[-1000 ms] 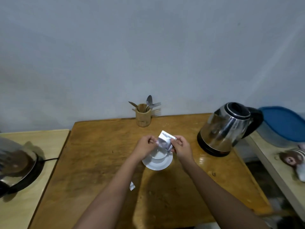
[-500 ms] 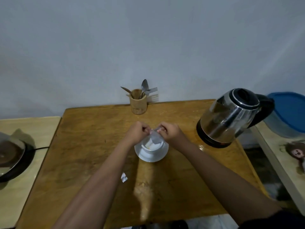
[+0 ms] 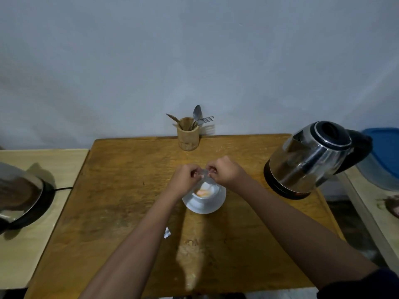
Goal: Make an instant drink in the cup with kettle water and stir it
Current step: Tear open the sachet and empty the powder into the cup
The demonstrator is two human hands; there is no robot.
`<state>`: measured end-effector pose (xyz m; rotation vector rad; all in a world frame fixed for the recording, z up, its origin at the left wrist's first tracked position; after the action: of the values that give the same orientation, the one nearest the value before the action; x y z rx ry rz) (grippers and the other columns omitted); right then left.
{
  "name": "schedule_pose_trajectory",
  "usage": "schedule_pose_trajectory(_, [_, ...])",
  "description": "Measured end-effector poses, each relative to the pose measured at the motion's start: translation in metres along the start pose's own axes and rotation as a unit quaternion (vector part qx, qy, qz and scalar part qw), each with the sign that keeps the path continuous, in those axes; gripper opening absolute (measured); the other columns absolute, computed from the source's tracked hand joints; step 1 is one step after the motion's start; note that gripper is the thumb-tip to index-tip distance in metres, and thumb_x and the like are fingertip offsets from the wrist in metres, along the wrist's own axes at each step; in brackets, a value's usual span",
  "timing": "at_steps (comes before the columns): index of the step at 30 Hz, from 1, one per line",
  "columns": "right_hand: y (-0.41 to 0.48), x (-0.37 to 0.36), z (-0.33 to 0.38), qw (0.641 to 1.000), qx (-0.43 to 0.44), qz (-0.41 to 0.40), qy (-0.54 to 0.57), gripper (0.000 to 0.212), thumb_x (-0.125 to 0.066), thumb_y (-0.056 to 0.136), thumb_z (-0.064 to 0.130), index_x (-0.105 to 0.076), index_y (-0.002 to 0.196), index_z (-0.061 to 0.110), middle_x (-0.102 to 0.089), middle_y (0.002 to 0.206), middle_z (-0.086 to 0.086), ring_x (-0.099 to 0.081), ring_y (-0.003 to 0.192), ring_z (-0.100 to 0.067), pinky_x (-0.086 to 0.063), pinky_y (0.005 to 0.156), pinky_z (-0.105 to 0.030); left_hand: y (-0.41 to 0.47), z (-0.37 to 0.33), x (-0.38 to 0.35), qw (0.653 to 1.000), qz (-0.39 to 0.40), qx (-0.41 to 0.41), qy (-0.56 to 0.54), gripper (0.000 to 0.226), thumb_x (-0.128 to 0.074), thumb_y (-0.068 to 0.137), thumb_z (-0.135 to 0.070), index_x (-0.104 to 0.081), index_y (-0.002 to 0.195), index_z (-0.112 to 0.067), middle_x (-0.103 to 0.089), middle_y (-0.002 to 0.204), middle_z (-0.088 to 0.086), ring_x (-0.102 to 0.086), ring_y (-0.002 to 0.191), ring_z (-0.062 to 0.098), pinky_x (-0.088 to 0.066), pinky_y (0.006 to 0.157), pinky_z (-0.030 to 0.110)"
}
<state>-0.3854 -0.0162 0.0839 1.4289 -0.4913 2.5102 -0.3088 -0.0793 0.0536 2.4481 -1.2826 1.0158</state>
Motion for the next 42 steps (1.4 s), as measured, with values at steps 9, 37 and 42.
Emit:
schedule_pose_trajectory(9, [0.003,0.005,0.004,0.999,-0.006,-0.003,0.036,0.019,-0.058,0.081,0.001,-0.075,0.087,0.003,-0.075,0.091,-0.013,-0.067,0.086,-0.023,-0.055,0.080,-0.033,-0.007,0.008,0.012,0.999,-0.018,0.025,-0.009,0.011,-0.065,0.082,-0.008,-0.073,0.088,-0.006,-0.067,0.079,0.007,-0.059,0.075,0.018,-0.050,0.072,0.036])
schedule_pose_trajectory(37, [-0.003,-0.003,0.018,0.992,-0.052,0.048,-0.102,0.021,-0.058,0.087,0.012,-0.058,0.067,0.008,-0.063,0.079,-0.013,-0.057,0.075,-0.026,-0.041,0.065,-0.031,-0.014,-0.024,0.024,0.993,-0.011,-0.031,0.110,0.015,-0.061,0.083,-0.009,-0.071,0.092,-0.002,-0.072,0.090,0.017,-0.065,0.083,0.028,-0.054,0.075,0.040])
schedule_pose_trajectory(42, [-0.001,-0.005,0.014,0.995,-0.057,0.068,-0.053,0.021,-0.060,0.086,0.011,-0.064,0.067,0.005,-0.066,0.079,-0.012,-0.060,0.077,-0.026,-0.046,0.068,-0.032,-0.012,-0.022,0.027,0.994,-0.021,-0.018,0.109,0.017,-0.059,0.084,-0.008,-0.072,0.094,-0.004,-0.072,0.092,0.016,-0.065,0.086,0.027,-0.056,0.078,0.041])
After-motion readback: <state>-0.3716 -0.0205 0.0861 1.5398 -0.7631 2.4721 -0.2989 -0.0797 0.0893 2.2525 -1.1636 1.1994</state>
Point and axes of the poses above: each hand's wrist, its own y-axis towards the middle knuckle, its own x-axis out of the back of the hand, z = x × y, the point moved 10 cm from there along y, towards the middle knuckle
